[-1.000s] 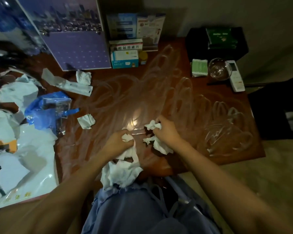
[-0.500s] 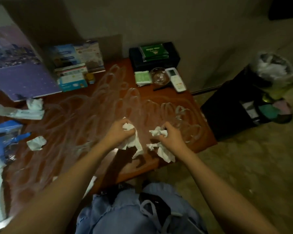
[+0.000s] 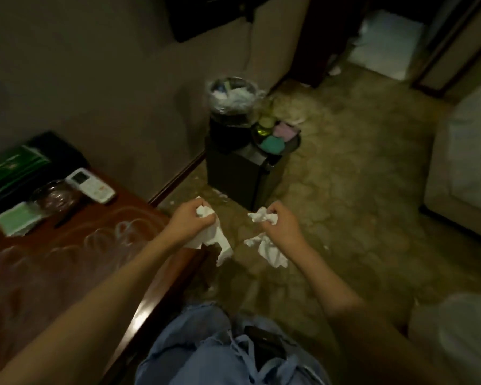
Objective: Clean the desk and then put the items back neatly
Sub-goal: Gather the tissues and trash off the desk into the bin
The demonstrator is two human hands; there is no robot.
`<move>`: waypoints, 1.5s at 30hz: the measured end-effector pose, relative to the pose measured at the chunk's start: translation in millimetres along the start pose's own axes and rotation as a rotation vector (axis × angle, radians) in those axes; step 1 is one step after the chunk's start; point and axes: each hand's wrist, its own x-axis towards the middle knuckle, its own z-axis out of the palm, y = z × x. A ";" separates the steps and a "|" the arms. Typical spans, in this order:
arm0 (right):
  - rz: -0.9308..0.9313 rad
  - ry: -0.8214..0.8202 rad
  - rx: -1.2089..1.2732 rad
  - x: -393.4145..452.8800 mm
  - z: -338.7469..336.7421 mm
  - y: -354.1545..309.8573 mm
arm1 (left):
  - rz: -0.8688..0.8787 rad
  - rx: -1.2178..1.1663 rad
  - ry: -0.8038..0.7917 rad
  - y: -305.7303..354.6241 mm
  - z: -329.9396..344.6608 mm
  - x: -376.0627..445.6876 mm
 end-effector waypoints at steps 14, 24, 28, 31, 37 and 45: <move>0.138 0.115 0.015 184.1 -95.0 54.6 | -0.041 -0.032 -0.171 88.0 48.3 231.0; 0.022 0.049 0.008 356.1 -133.8 26.6 | -0.072 0.008 -0.093 144.6 42.2 383.3; -0.028 -0.056 -0.016 424.9 -142.1 18.3 | -0.127 -0.016 -0.050 151.6 41.0 434.5; -0.107 -0.106 -0.050 484.2 -150.9 5.6 | -0.206 -0.080 0.030 155.5 32.3 468.5; -0.142 -0.222 -0.108 578.1 -155.4 -25.2 | -0.249 -0.111 0.170 151.7 -3.7 527.2; -0.105 -0.300 -0.140 650.8 -112.3 -46.2 | -0.327 -0.116 0.214 118.9 -40.3 625.0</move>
